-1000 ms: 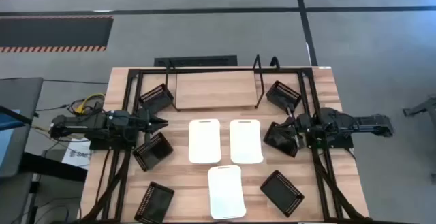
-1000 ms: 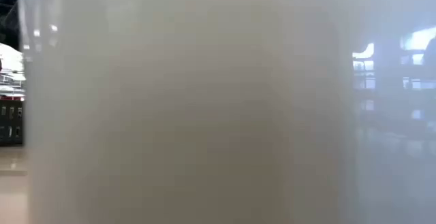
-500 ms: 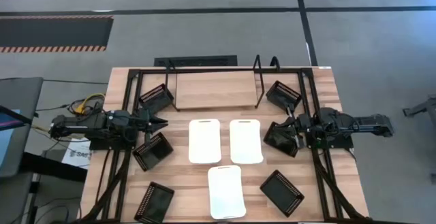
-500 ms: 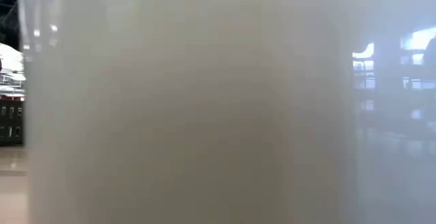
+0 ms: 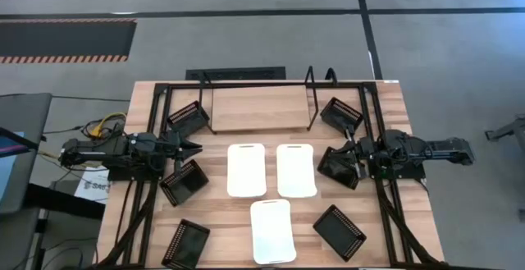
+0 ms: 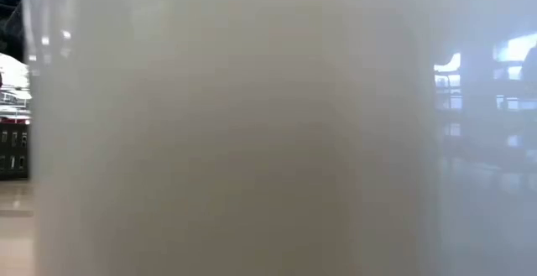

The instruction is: Stack baskets on shelf by color

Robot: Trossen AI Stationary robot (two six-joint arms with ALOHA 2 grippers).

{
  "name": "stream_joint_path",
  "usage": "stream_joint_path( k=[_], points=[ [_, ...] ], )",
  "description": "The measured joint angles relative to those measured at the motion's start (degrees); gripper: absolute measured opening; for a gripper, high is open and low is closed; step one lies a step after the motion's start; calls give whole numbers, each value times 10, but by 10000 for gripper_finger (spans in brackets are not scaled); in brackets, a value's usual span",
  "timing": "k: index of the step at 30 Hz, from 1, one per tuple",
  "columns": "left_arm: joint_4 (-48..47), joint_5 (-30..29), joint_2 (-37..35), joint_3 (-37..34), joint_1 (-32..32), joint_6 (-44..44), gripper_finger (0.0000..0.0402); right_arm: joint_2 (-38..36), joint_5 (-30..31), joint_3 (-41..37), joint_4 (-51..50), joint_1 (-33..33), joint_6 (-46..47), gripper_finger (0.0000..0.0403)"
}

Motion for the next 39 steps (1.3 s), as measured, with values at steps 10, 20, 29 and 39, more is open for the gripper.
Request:
stream_joint_path(
  k=[10,20,29,39],
  points=[
    [0,0,0,0,0,0,50,0,0,0,0,0,0,27],
    [0,0,0,0,0,0,50,0,0,0,0,0,0,27],
    [0,-1,0,0,0,-2,50,0,0,0,0,0,0,28],
    [4,-23,0,0,0,-130,50,0,0,0,0,0,0,28]
  ],
)
